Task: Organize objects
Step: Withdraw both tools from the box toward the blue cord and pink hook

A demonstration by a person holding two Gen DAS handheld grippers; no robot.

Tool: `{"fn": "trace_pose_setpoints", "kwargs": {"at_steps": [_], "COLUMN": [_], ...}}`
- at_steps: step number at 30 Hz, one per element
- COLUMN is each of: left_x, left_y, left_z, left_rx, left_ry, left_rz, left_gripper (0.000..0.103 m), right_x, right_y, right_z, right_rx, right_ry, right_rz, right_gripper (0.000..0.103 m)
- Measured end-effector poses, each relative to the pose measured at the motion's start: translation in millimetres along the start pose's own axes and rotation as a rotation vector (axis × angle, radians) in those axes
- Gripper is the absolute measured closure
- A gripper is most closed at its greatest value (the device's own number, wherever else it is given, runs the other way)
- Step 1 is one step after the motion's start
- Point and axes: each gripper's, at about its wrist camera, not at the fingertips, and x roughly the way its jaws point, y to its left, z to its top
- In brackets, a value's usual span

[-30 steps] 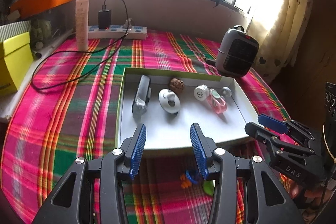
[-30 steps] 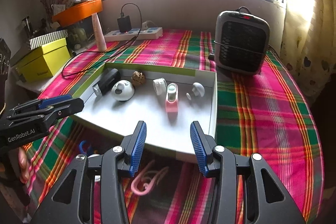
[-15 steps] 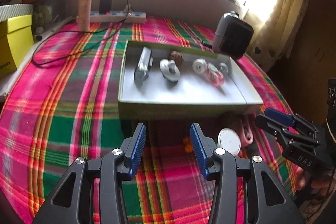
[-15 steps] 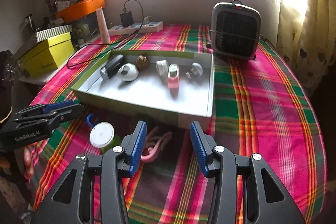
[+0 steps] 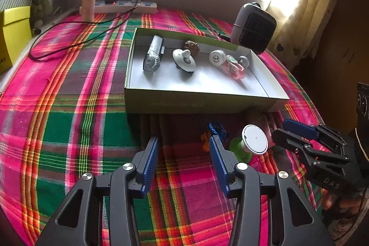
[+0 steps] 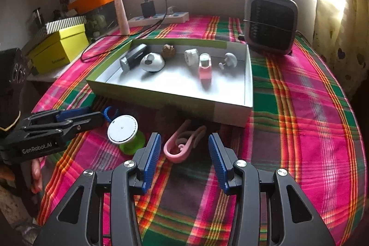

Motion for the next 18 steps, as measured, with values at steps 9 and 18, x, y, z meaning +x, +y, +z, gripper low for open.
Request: {"fn": "trace_pose_setpoints", "kwargs": {"at_steps": [9, 18], "left_x": [1, 4], "left_y": [0, -3], "left_z": [0, 2], "left_rx": [0.002, 0.027], "left_ry": [0.005, 0.012], "left_rz": [-0.003, -0.003], "left_gripper": [0.059, 0.057], "right_x": [14, 11], "right_y": [-1, -13], "right_z": [-2, -5], "right_rx": [-0.005, -0.006], "right_ry": [0.049, 0.063], "right_rz": [-0.038, -0.101], "right_gripper": [0.058, 0.058]}}
